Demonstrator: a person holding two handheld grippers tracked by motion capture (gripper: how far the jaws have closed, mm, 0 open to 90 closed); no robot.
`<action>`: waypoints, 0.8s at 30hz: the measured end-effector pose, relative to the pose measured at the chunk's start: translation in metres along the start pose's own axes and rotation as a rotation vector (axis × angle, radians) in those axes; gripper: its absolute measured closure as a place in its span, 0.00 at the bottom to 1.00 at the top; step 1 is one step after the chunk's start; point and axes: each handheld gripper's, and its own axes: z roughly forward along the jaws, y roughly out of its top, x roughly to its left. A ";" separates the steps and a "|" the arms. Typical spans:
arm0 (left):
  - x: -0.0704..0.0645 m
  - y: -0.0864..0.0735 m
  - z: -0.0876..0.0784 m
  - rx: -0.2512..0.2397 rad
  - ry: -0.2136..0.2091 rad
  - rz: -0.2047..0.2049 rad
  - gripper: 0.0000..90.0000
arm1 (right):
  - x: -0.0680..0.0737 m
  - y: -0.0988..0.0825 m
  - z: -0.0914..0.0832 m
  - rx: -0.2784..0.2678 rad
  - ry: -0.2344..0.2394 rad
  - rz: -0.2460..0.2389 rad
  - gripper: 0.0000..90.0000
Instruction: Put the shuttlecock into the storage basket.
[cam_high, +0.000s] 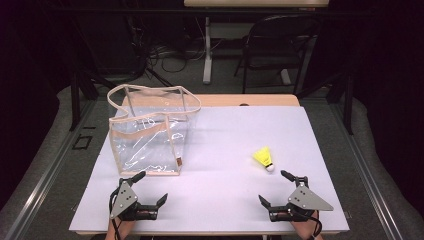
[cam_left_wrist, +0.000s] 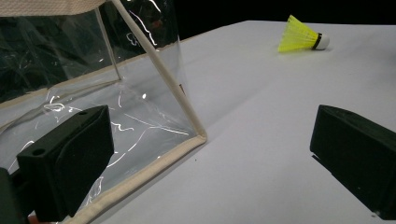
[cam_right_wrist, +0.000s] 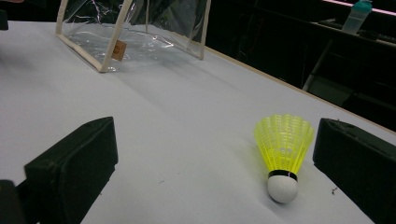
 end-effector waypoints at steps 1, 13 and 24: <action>0.000 0.000 0.000 0.000 0.000 0.000 0.00 | 0.000 0.000 0.000 0.001 0.000 0.001 0.00; 0.001 0.000 0.004 0.012 -0.007 0.003 0.00 | -0.003 0.000 0.003 0.014 0.006 0.011 0.00; 0.001 0.000 0.004 0.012 -0.011 0.006 0.00 | -0.009 0.002 0.012 0.049 0.005 0.008 0.00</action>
